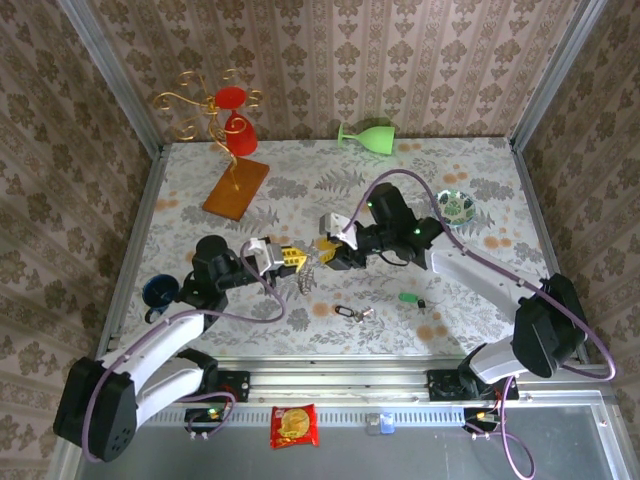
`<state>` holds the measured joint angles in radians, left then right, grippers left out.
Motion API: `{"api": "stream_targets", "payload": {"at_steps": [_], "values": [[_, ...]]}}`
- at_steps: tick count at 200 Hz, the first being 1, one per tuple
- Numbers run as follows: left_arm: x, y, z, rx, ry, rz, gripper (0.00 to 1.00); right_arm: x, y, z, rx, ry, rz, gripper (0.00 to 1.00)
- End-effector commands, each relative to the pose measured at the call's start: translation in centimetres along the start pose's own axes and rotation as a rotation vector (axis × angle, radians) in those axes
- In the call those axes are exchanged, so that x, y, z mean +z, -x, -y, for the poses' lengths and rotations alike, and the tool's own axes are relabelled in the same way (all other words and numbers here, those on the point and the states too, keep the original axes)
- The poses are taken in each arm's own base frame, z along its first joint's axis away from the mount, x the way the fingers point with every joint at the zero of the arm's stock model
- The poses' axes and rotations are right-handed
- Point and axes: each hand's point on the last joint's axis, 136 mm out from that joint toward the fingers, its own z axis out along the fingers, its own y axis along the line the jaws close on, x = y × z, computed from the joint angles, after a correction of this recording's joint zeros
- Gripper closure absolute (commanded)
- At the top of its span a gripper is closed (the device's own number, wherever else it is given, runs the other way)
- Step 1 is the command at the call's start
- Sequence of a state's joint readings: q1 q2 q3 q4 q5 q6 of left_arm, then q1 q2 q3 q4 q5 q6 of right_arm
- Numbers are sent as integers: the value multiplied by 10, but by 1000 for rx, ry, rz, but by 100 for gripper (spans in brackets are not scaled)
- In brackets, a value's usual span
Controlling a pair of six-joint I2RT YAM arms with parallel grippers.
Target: Put the keys on the keyring
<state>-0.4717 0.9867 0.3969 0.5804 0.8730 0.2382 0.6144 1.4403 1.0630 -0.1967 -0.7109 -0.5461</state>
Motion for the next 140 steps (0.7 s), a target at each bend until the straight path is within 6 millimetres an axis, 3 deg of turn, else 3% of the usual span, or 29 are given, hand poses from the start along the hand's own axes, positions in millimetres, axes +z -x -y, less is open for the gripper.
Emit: {"api": "stream_targets", "payload": {"at_steps": [1, 140], "values": [[0, 28, 2, 18, -26, 131, 100, -4, 32, -6, -20, 23, 151, 69], [3, 26, 9, -3, -74, 139, 100, -4, 44, -9, -7, 37, 233, 74]]}}
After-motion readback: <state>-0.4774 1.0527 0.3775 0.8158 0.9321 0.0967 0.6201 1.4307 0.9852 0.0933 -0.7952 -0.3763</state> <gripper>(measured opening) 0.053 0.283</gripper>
